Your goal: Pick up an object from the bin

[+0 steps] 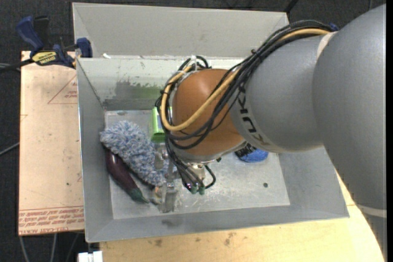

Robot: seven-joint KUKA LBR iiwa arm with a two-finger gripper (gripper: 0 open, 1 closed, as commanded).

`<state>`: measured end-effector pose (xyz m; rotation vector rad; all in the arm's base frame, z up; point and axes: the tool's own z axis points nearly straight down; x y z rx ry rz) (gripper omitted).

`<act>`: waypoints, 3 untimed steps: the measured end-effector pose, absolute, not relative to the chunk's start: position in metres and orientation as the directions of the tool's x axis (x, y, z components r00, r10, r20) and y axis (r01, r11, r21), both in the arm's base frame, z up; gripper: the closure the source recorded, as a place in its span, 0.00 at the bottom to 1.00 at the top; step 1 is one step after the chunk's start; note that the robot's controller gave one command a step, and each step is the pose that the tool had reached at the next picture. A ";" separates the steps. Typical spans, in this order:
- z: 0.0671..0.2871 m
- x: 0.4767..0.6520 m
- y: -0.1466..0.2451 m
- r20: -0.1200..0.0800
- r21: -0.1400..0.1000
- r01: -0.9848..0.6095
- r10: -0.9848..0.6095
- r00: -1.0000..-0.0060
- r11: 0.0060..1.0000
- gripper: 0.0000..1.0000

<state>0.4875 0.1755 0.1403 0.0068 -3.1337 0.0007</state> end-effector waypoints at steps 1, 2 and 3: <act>0.145 0.489 0.175 0.001 0.001 0.000 0.000 -1.000 1.000 0.00; 0.077 0.514 0.172 -0.009 0.012 0.229 0.229 -0.973 0.973 1.00; 0.077 0.514 0.172 -0.010 0.013 0.230 0.230 -0.973 0.973 1.00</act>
Offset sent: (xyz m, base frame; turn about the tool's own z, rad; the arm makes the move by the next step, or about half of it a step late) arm 0.0220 -0.0085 -0.0703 0.2357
